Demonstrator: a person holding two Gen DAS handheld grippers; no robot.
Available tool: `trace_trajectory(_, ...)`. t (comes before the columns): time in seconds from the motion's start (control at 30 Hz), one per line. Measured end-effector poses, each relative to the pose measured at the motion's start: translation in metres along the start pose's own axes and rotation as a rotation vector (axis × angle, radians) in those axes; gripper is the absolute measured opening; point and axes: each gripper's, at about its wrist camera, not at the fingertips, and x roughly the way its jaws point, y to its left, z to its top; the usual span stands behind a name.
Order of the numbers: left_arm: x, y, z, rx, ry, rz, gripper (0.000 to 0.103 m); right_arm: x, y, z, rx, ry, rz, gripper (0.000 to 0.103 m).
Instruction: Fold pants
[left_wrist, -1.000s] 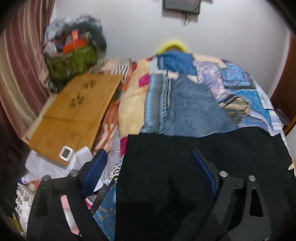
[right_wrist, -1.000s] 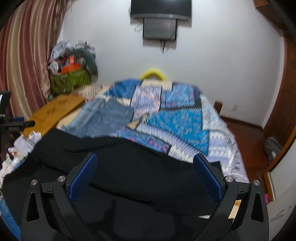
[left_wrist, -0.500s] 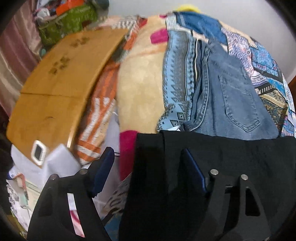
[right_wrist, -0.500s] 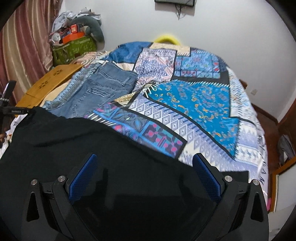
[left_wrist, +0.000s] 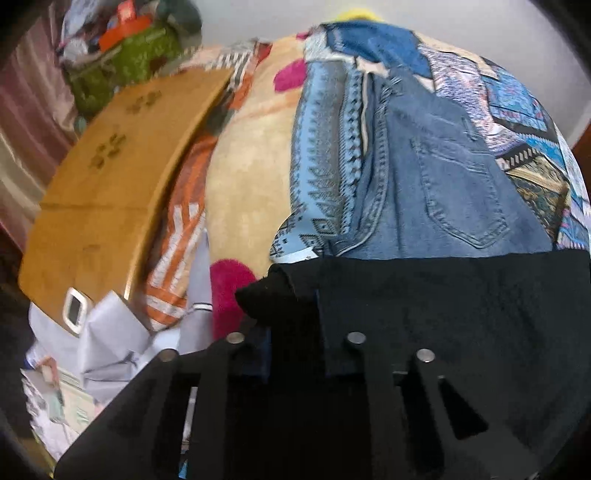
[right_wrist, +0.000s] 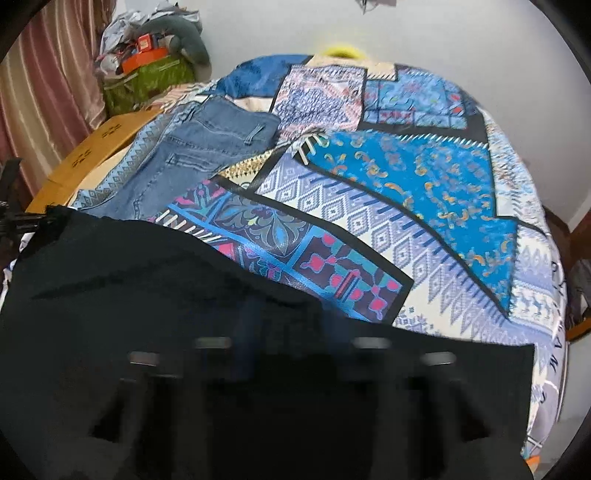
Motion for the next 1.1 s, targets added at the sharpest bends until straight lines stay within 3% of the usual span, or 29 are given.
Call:
trace_trajectory(0.17, -0.033, -0.003, 0.011, 0.015, -0.061, 0.022, 0.011, -0.01, -0.002, 0.007, 0.01, -0.036, -0.048, 0.003)
trace_trajectory(0.33, -0.078, 0.002, 0.032, -0.005, -0.154, 0.006, 0.011, -0.056, -0.009, 0.02, 0.038, -0.153, -0.08, 0.003)
trace_trajectory(0.5, -0.125, -0.002, 0.024, 0.025, -0.233, -0.01, 0.011, -0.106, -0.001, 0.019, 0.028, -0.216, -0.091, 0.003)
trace_trajectory(0.73, -0.178, 0.003, -0.029, 0.032, -0.271, -0.048, 0.01, -0.16, 0.026, -0.025, -0.016, -0.23, -0.098, 0.003)
trace_trajectory(0.9, -0.206, 0.002, -0.075, 0.075, -0.31, -0.001, 0.01, -0.187, 0.043, -0.057, -0.007, -0.239, -0.082, 0.003)
trace_trajectory(1.1, -0.217, 0.016, -0.129, 0.054, -0.295, 0.0, 0.009, -0.209, 0.059, -0.102, 0.03, -0.239, -0.054, 0.003)
